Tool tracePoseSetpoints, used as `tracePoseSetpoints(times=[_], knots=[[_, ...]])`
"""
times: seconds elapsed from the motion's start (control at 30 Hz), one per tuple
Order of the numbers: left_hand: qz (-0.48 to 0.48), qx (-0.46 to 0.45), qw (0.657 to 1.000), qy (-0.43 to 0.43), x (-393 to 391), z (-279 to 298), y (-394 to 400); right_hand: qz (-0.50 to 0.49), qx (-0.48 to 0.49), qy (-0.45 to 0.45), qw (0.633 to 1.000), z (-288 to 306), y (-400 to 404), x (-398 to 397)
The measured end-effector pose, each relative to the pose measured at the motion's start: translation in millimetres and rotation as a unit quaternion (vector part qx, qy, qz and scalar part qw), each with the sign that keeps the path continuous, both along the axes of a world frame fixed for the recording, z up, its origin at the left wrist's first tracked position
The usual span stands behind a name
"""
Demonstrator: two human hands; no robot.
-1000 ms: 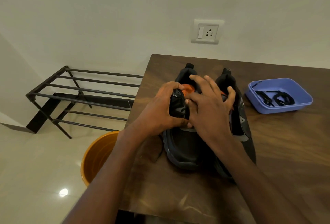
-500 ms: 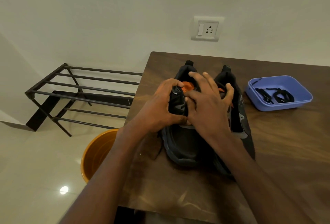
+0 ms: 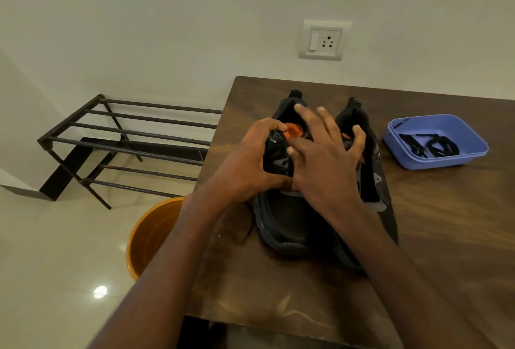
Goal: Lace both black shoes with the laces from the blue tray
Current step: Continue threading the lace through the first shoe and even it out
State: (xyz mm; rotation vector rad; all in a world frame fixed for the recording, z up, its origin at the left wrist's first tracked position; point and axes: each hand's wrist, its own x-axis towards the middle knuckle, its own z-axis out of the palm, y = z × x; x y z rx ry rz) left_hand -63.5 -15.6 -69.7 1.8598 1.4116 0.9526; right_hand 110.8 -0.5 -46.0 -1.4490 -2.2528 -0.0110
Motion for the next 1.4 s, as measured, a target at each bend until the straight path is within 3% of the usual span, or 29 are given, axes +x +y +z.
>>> tracePoseSetpoints(times=[0.23, 0.37, 0.47, 0.53, 0.73, 0.93, 1.0, 1.2, 1.4], knots=[[0.008, -0.003, 1.000, 0.017, -1, -1, 2, -0.141, 0.148, 0.178, 0.963, 4, -2, 23], [0.003, 0.002, 1.000, 0.007, 1, 1, 0, -0.080, 0.075, 0.051, 0.993, 3, 0, 19], [-0.002, 0.008, 1.000, -0.003, 1, 0, 0, 0.000, 0.021, 0.018, 1.000, 0, 3, 6], [0.000, 0.008, 1.000, 0.000, 0, -1, 1, -0.007, 0.022, 0.035, 0.999, -4, 3, 2], [0.005, 0.006, 1.000, 0.004, 0, -4, 4, -0.136, 0.169, 0.189, 0.958, 5, 0, 25], [-0.004, 0.008, 1.000, -0.004, 1, -2, 2, -0.010, 0.034, 0.008, 0.999, -2, 4, 10], [-0.003, 0.005, 1.000, -0.007, 0, -3, 2, 0.001, 0.020, 0.025, 0.999, -6, 4, 4], [0.006, -0.007, 1.000, 0.002, 0, -4, 4, -0.083, 0.137, 0.145, 0.976, -9, 7, 19], [0.009, -0.012, 1.000, 0.014, 1, 0, 3, -0.109, 0.103, 0.201, 0.968, -10, 4, 22]])
